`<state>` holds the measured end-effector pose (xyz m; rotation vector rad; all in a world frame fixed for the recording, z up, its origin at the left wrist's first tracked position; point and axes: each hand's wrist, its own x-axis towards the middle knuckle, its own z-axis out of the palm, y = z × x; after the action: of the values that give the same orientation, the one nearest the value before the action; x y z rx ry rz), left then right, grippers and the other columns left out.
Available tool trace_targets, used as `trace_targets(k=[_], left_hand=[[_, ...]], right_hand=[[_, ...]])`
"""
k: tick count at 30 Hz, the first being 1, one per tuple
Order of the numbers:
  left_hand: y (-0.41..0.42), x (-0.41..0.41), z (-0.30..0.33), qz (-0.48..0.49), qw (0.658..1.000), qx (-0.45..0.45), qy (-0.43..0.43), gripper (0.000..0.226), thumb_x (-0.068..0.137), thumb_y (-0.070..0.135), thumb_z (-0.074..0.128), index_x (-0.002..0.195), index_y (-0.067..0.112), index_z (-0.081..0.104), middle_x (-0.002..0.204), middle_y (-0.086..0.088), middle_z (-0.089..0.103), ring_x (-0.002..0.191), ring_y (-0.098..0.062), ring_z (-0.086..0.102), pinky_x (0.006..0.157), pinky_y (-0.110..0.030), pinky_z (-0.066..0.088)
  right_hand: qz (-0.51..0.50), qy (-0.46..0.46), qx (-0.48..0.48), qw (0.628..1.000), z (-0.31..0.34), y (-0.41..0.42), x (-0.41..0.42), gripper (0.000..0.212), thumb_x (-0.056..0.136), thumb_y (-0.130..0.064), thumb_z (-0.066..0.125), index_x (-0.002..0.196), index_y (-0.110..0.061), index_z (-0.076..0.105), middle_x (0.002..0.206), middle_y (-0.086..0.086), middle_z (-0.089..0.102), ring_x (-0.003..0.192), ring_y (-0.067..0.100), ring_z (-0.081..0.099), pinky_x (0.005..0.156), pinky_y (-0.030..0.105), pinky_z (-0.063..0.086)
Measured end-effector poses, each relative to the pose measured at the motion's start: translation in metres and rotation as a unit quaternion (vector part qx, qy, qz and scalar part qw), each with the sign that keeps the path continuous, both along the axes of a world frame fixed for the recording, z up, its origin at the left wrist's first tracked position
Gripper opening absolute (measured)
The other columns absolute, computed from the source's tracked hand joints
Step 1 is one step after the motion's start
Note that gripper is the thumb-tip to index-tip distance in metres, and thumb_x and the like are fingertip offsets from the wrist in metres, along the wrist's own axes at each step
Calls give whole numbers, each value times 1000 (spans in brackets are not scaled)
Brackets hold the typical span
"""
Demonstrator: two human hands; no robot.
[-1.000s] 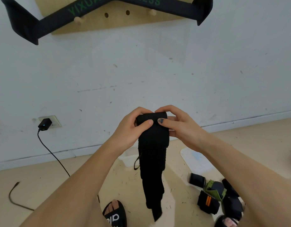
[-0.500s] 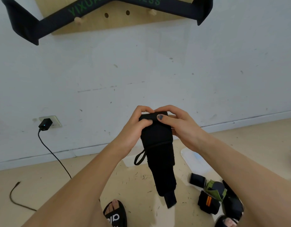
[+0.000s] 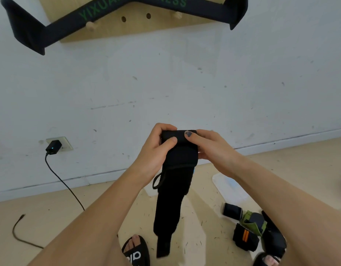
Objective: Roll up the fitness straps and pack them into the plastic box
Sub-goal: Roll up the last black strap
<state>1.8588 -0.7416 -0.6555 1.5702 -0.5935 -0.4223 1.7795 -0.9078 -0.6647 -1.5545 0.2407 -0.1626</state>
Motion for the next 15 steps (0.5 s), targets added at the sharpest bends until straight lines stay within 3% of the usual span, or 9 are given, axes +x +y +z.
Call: trace_targets(k=[4,10,15], left_hand=[[-1,1,0,-1,999,10,37,17,104,24,55,121,27,58,116,1,66,107,-12,66,85,-26,52],[3,2,1,-13,999,23,-27,9,104,24,56,109,31,60,104,6,67,103,-11,65,92,-32,56],[5,-2,4,-35,997,17,-67,18,104,12,56,113,28,55,107,3,66,94,-6,67,80,-22,57]], right_hand=[[-9,-35,31,999,0,2,-1,26,104,-27,62,119,-8,71,114,14,76,105,26,74,89,33,60],[14,-50,62,997,2,-1,-4,23,104,-21,61,121,-7,67,107,8,75,101,22,74,83,28,57],[25,-5,16,1000,-2,-1,-3,36,102,-41,60,129,-18,66,120,4,75,112,21,72,98,40,57]])
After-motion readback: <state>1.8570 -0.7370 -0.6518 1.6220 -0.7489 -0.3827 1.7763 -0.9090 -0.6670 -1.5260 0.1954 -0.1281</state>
